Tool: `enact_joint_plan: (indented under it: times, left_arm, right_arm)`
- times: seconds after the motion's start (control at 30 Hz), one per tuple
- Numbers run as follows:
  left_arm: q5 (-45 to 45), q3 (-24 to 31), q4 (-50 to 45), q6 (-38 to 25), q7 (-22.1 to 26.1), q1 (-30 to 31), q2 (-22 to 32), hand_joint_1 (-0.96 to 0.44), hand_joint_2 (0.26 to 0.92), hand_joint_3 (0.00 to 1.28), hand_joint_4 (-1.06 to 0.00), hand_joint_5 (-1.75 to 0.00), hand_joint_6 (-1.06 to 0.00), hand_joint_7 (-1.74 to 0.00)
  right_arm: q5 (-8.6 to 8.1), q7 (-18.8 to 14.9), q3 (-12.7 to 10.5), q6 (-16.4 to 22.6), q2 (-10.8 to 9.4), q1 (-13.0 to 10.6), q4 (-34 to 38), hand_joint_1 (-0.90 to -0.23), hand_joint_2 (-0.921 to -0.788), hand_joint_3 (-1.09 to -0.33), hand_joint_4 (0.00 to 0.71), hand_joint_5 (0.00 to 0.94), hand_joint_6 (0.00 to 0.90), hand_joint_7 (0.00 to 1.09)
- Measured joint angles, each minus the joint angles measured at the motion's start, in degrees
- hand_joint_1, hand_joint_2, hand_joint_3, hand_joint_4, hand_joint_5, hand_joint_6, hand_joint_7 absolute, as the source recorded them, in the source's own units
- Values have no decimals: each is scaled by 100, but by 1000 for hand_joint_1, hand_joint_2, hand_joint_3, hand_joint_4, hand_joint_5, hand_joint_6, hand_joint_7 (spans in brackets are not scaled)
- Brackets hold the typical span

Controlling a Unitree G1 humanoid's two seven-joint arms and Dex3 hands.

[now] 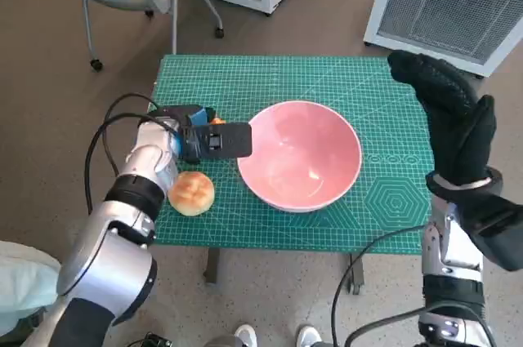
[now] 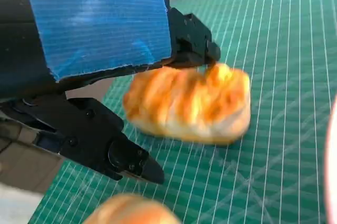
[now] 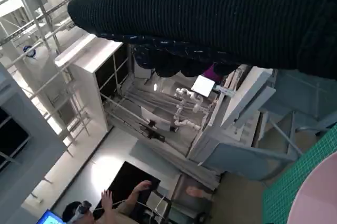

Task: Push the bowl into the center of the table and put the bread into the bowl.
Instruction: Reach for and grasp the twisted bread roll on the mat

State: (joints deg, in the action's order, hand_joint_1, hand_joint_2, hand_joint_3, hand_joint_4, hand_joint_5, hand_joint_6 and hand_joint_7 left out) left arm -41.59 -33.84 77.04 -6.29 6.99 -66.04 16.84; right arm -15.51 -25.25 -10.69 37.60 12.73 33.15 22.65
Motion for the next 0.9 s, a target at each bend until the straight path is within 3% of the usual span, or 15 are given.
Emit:
enact_joint_plan:
  times: [0.1,0.23,0.37,0.5,0.57,0.73,0.9]
  left_arm:
    - [-106,-81,12,127,-440,99,-5,333,897,43,-689,-1077,-658,-158]
    - [-194,-163,40,251,-879,218,-5,353,915,143,-594,-1282,-656,-349]
    - [-262,-184,52,290,-1004,238,-5,355,920,214,-519,-1392,-618,-601]
    - [-265,-183,55,321,-1003,237,-1,118,921,228,-491,-1451,-522,-1019]
    - [-265,-181,55,345,-1003,236,6,62,921,233,-487,-1457,-490,-1133]
    - [-259,-166,54,383,-1003,225,31,12,921,246,-505,-1464,-430,-1242]
    - [-234,-111,50,389,-1004,213,46,4,921,234,-514,-1471,-450,-1218]
  right_arm:
    - [1,0,12,0,0,-9,-6,-573,-921,-678,110,5,-1,447]
    - [1,0,20,0,0,-24,-17,-574,-921,-680,112,6,-1,447]
    - [-1,0,31,-8,0,-41,-29,-575,-921,-680,113,6,-1,447]
    - [-5,0,49,-13,-1,-52,-56,-574,-921,-681,113,6,-1,447]
    - [-6,0,55,-16,-1,-64,-71,-574,-921,-681,113,5,-1,447]
    - [-6,0,80,-34,-1,-97,-126,-577,-921,-682,113,5,-1,440]
    - [-7,0,100,-58,-3,-122,-157,-578,-921,-683,113,4,-1,434]
